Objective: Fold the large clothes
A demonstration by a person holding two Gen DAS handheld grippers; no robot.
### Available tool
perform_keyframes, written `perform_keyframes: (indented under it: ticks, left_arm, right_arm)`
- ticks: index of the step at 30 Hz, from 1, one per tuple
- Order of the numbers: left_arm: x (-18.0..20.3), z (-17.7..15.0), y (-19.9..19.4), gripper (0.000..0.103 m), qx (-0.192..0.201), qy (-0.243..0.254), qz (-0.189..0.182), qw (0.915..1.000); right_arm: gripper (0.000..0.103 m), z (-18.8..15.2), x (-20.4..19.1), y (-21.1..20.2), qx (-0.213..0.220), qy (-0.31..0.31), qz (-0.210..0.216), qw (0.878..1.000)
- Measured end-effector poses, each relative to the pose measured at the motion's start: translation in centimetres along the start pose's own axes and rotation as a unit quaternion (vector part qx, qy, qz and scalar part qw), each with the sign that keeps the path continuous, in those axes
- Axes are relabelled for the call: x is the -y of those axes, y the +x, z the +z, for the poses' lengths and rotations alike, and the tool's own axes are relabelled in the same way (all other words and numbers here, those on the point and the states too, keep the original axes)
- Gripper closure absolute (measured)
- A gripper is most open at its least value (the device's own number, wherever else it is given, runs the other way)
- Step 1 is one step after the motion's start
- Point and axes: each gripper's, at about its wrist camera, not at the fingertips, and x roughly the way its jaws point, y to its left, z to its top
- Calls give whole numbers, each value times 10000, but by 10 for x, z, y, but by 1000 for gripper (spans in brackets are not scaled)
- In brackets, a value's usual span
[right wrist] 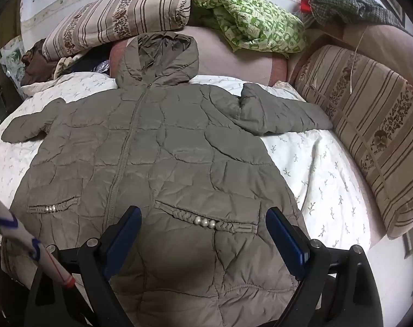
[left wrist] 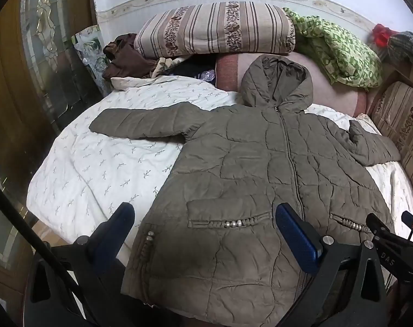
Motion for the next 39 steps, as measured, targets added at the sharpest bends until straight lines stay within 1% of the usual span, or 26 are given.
perform_keyframes:
  ticks: [7,13,39]
  left_arm:
    - [-4,-1,1,0,-18,-24,10,10000]
    - [0,-4,1,0,-39,18,20,10000]
    - [7,-10,10,0,-220,107,-43,9997]
  right_arm:
    - [8,-1,3,2,-17,11,-59,10000]
    - [8,-2,2,1,-23,9,-93,10000]
    - [8,-7,1,8,-122,-46,-80,9999]
